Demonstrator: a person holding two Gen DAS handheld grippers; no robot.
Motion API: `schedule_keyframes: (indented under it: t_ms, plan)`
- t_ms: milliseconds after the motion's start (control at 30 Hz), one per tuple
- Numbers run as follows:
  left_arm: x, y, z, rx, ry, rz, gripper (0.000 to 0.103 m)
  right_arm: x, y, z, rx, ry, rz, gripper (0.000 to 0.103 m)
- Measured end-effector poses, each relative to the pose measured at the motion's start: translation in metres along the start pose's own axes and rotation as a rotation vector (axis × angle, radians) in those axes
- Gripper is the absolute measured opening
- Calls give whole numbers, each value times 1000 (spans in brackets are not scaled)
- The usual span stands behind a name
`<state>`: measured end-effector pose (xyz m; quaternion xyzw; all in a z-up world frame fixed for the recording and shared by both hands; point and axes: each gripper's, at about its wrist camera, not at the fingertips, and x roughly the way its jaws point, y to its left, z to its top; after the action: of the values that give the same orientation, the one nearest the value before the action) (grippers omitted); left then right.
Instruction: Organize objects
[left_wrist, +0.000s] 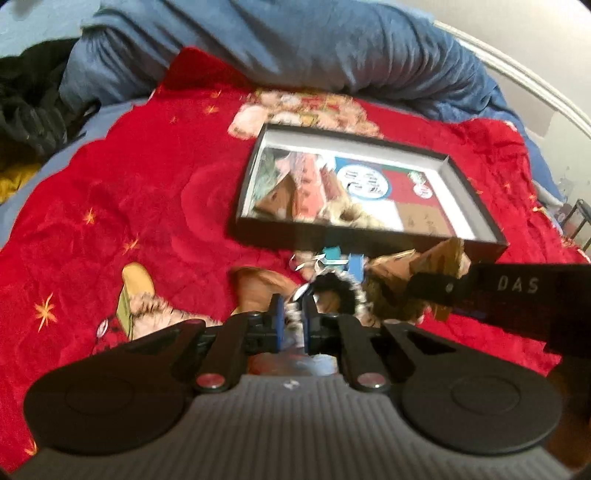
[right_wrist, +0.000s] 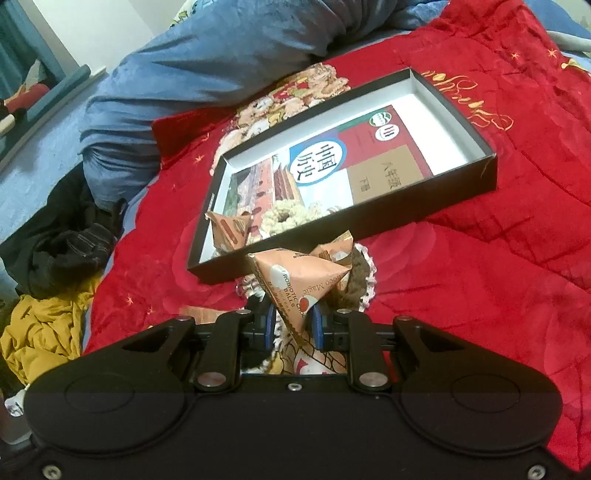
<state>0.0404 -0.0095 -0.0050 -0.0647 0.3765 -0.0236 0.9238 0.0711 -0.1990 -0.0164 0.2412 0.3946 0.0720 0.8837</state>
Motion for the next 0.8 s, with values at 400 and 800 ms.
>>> schedule_keyframes:
  t_ms: [400,800]
  plan:
    - [16,12,-1,-49,56,94,39,6,6,-6,-17,24,-18,20]
    - [13,13,2,-65,1,125,61,13,4,-6,-20,33,-35,20]
